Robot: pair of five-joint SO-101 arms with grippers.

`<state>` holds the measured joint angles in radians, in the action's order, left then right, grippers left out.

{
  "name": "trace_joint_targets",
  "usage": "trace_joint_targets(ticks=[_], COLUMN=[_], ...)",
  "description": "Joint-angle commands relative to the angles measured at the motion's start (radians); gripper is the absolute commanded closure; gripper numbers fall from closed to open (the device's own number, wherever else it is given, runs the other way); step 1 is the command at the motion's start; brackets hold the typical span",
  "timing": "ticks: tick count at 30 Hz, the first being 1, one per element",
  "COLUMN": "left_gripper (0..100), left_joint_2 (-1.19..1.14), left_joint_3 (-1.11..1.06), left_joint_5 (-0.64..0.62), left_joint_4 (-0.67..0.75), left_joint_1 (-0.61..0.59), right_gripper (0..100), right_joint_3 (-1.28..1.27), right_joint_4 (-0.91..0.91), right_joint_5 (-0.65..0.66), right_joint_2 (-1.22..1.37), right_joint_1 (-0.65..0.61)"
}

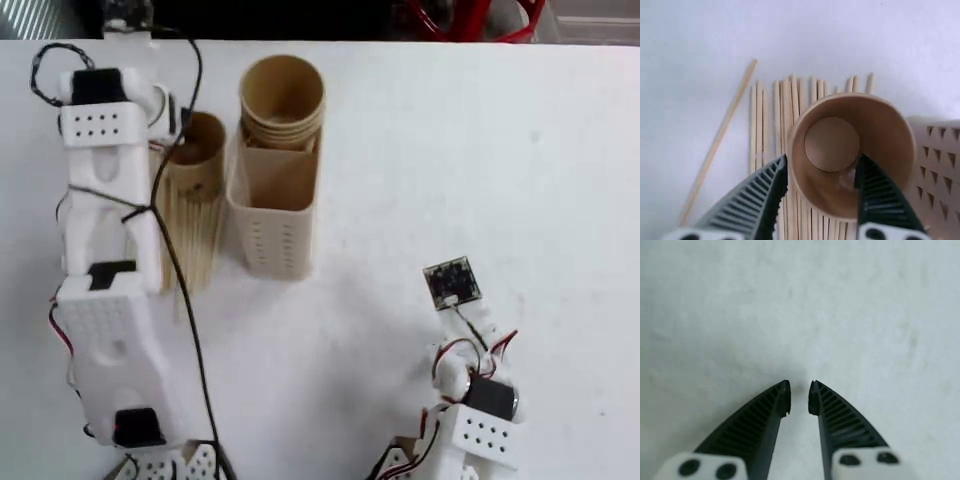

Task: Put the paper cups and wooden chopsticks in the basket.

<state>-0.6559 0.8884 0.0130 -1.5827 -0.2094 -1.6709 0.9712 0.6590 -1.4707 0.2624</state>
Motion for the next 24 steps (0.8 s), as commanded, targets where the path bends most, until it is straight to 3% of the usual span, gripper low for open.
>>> trace_joint_targets(ticks=[1,12,19,24], left_gripper=[77,78,97,98], left_joint_2=[-0.022,-0.148,-0.15,-0.15], left_joint_3=[0.017,0.015,0.017,0.078], left_joint_5=[0.011,0.011,0.021,0.04], left_joint_4=[0.026,0.095,0.109,0.08], left_joint_1=[-0.002,-0.018,-0.019,-0.002], right_gripper=[92.5,92.5,92.5,92.5], right_joint_3=[-0.002,-0.002,-0.002,-0.002], right_joint_4=[-0.021,-0.021,-0.021,-0.021], right_joint_5=[0.012,0.012,0.012,0.012], right_joint_2=[-0.007,-0.007,-0.007,-0.007], right_joint_1=[0.005,0.005,0.005,0.005])
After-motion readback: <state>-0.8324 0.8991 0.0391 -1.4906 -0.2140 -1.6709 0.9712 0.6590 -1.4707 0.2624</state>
